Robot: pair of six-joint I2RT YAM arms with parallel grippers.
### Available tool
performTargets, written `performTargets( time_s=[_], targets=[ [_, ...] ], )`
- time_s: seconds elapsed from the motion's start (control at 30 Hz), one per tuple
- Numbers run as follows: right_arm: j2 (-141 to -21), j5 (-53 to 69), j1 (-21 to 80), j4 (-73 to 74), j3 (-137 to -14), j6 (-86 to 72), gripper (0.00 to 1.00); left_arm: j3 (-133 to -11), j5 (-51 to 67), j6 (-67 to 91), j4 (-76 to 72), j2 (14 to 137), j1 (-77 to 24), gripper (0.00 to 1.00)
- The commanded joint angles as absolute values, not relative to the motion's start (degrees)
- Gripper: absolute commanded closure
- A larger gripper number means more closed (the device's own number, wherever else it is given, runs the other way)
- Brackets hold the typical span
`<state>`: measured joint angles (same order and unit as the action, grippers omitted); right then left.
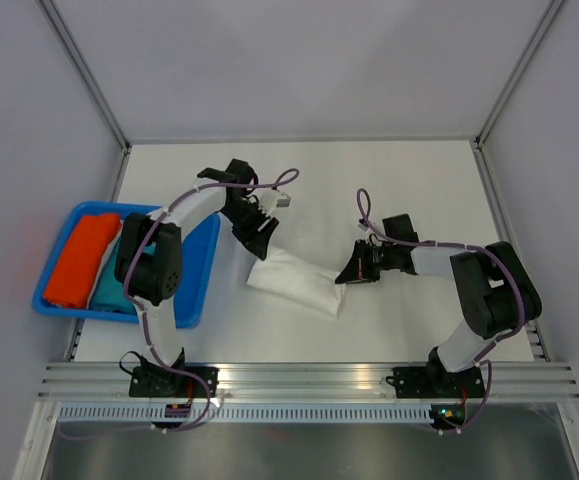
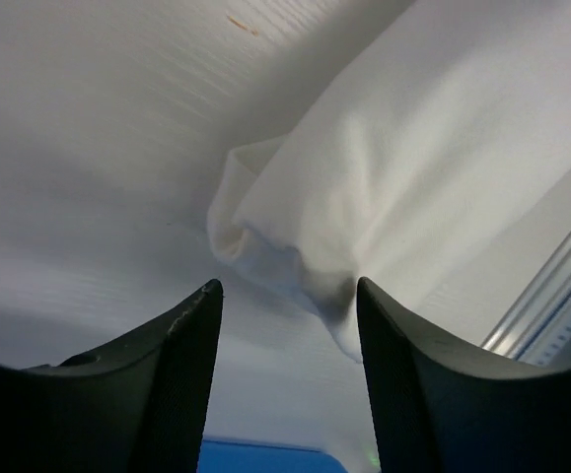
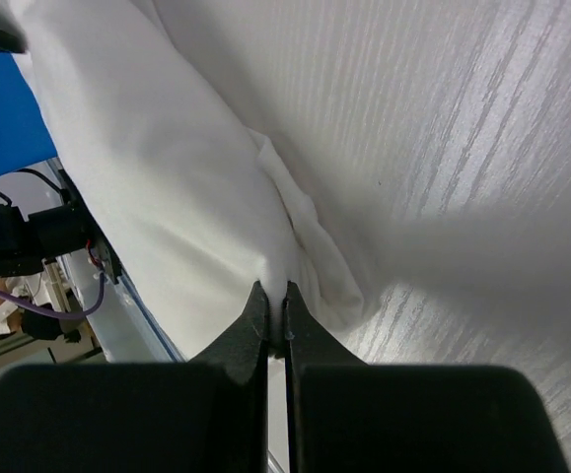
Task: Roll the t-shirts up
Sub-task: Roll the tshirt, then place the rolled tshirt into the container
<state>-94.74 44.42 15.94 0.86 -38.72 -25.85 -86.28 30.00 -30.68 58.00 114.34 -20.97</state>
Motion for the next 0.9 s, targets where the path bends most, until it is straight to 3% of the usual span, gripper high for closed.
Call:
performTargets(
  time_s=[0.0, 0.03, 0.07, 0.1, 0.33, 0.47, 0.7, 0.87],
  targets=[
    [-95.45, 42.28, 15.73, 2.02, -40.87, -26.1, 1.0, -86.31, 26.64, -34.88, 51.25, 105.48, -20.83, 0.37],
    [-95.62, 42.19, 15.73, 2.11, -41.22, -26.45, 1.0, -85.96, 26.46, -39.07, 50.63, 104.16, -20.74, 0.25],
    [-95.8, 41.84, 15.82, 2.2, -41.31, -26.63, 1.0, -85.61, 26.63, -41.55, 49.06, 101.54, -20.83, 0.24],
    [-96.06, 41.66, 15.73, 2.55, -41.57, -26.8, 1.0, -84.21, 26.72, -44.1, 47.82, 99.77, -21.35, 0.0],
    [-96.42, 40.96, 15.82, 2.11, -40.78, -27.77, 0.98, -71.29, 20.84, -70.38, 37.79, 89.83, -32.77, 0.0],
    [-97.03, 39.11, 15.73, 3.43, -42.1, -27.16, 0.97, -70.83, 17.93, -66.98, 38.23, 91.32, -40.41, 0.0],
    [-98.96, 39.2, 15.73, 4.39, -43.41, -27.42, 0.96, -71.63, 21.71, -64.69, 44.73, 93.95, -44.82, 0.0],
    [-100.28, 38.41, 15.73, 5.54, -43.95, -27.07, 0.96, -73.64, 18.02, -60.39, 46.23, 100.53, -48.51, 0.0]
  ],
)
